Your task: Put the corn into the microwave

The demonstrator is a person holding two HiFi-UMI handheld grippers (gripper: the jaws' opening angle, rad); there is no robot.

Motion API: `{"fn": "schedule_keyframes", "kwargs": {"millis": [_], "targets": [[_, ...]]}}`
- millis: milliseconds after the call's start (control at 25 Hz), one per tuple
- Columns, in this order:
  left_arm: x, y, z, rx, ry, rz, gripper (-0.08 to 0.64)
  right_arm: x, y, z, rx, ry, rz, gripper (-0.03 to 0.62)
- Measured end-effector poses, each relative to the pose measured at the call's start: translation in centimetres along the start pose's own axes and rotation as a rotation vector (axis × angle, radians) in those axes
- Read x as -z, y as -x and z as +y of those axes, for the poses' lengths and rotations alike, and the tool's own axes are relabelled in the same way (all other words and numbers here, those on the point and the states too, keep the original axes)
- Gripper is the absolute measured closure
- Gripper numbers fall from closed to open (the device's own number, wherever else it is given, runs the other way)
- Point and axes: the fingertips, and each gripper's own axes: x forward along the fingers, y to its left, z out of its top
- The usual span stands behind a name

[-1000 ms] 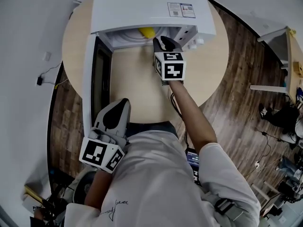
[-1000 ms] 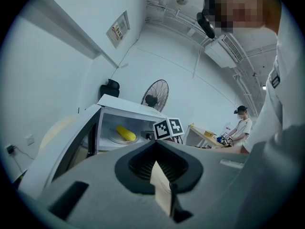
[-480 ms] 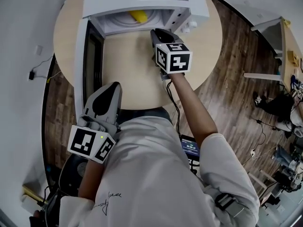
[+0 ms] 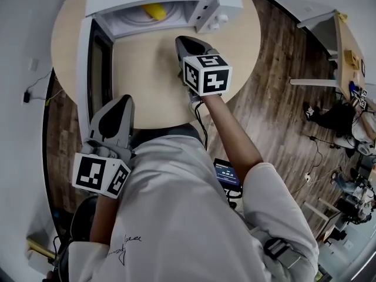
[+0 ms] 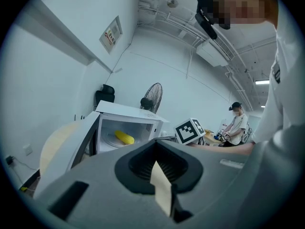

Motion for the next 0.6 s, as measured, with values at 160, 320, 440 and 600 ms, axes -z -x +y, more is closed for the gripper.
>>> {"fn": "schedule_keyframes", "kwargs": {"millis": [160, 320, 440, 600], "targets": [[0.0, 0.2, -0.1, 0.009, 0.004, -0.005, 0.569, 0.1, 1.5, 0.4, 0.004, -0.002, -0.006, 0.575], [0.3, 0.4, -0.2, 0.012, 0.004, -0.007, 0.569, 0.7, 2.8, 0.6, 0.009, -0.007, -0.01, 0.578], [0.7, 0.6, -0.2, 0.012, -0.001, -0.002, 0.571, 1.1, 4.1, 0.8, 0.016, -0.019, -0.013, 0.58], [0.8, 0.7, 0.1, 0.002, -0.002, -0.001, 0.571, 1.3, 6.0, 1.3, 0.016, -0.041, -0.029, 0.58]]}}
